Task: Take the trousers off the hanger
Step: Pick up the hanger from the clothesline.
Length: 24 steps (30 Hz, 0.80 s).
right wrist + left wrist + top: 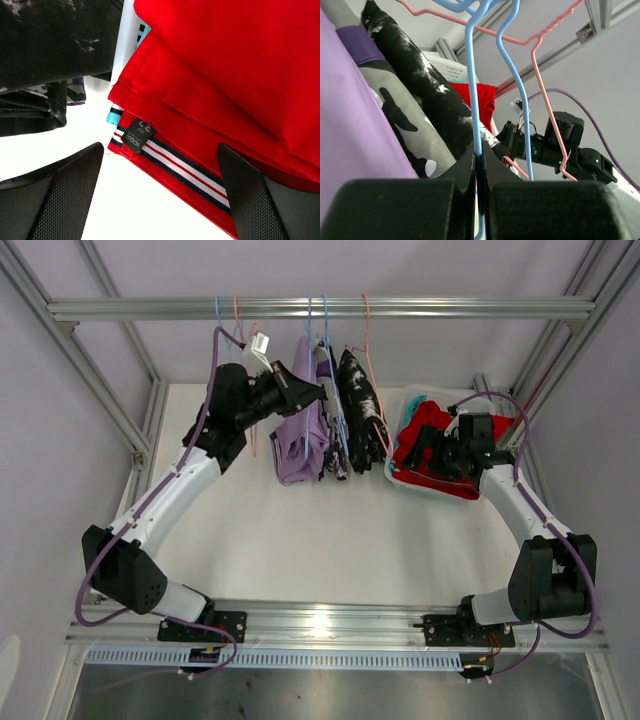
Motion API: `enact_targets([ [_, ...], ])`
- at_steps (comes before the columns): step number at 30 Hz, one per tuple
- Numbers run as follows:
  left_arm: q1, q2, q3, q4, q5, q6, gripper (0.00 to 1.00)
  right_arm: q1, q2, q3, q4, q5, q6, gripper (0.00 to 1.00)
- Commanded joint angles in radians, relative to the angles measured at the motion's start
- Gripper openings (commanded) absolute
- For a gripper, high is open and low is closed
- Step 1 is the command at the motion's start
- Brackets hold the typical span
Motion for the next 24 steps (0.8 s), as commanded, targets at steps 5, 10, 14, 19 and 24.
enact_targets([
  [5, -0.005, -0.116, 0.019, 0.144, -0.030, 0.004, 0.00, 0.009, -0.032, 0.001, 0.023, 0.001, -0.018, 1.00],
  [10, -0.005, -0.148, -0.013, 0.182, -0.085, -0.049, 0.00, 0.009, -0.031, -0.001, 0.023, 0.003, -0.019, 0.99],
  [14, -0.005, -0.166, -0.017, 0.208, -0.116, -0.067, 0.00, 0.012, -0.032, 0.001, 0.023, 0.003, -0.018, 0.99],
  [19, -0.005, -0.195, -0.014, 0.179, -0.131, -0.047, 0.00, 0.012, -0.032, 0.002, 0.023, 0.001, -0.019, 0.99],
  [24, -0.007, -0.266, -0.041, 0.130, -0.174, 0.023, 0.00, 0.012, -0.035, 0.002, 0.020, 0.004, -0.022, 1.00],
])
